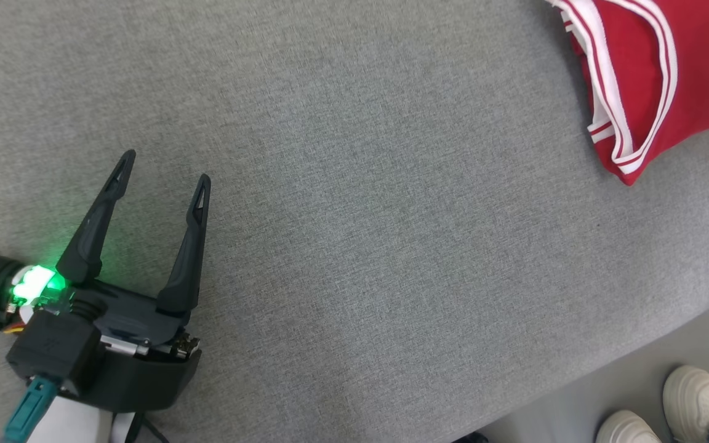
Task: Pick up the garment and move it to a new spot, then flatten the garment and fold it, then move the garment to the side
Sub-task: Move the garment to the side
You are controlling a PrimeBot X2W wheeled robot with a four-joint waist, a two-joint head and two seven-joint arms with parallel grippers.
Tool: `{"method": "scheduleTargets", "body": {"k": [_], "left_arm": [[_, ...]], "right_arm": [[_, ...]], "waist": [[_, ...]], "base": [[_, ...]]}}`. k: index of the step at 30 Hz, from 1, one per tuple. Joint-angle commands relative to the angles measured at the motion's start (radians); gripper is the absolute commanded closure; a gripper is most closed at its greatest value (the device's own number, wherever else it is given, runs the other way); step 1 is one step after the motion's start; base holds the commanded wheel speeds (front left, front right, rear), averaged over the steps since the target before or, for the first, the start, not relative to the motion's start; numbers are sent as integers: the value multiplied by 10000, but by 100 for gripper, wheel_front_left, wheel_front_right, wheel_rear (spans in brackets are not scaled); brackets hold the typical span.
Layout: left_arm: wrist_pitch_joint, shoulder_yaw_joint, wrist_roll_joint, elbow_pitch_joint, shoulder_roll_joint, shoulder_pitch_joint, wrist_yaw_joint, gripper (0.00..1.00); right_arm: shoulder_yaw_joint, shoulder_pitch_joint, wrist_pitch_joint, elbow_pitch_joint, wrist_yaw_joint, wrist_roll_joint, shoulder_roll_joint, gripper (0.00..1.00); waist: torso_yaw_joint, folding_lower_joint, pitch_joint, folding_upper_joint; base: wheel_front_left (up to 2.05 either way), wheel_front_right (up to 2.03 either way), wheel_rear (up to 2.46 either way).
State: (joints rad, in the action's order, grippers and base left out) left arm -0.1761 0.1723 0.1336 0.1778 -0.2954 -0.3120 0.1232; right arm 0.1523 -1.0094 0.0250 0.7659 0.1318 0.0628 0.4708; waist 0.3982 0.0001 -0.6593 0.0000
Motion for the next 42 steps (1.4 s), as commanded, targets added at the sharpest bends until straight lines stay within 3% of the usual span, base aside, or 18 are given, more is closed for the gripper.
{"method": "scheduleTargets", "body": {"k": [1, 7, 14, 25, 35, 42], "left_arm": [[-19, -11, 125, -408, 7, 140, -62, 0], [-514, -260, 349, -1003, 209, 300, -283, 0], [-855, -639, 898, -2137, 833, 563, -435, 0], [-885, -1830, 971, -2896, 1622, 1899, -621, 0], [-888, -2555, 707, -3048, 2018, 3150, -593, 0], [-887, -2854, 679, -3274, 2199, 3649, -561, 0]], "right_arm": [[-32, -11, -205, -1, -30, -21, -81, 0], [-386, 494, -1273, -276, -30, -559, -161, 0], [-967, 1941, -1909, -1775, -30, -1477, -241, 0], [-1940, 4854, -2011, -4057, -30, -3061, -811, 0], [-2267, 6631, -1827, -4667, -30, -3689, -1169, 0], [-2313, 7560, -1723, -5044, -30, -3908, -1354, 0]], "waist": [[-102, -1, 206, 0], [-470, -1, 1034, 0], [-1351, -1, 2712, 0], [-2465, -1, 5029, 0], [-3035, -1, 6449, 0], [-3221, -1, 6840, 0]], "base": [[0, 0, 0], [0, 0, 0], [0, 0, 0], [0, 0, 0], [0, 0, 0], [0, 0, 0]]}}
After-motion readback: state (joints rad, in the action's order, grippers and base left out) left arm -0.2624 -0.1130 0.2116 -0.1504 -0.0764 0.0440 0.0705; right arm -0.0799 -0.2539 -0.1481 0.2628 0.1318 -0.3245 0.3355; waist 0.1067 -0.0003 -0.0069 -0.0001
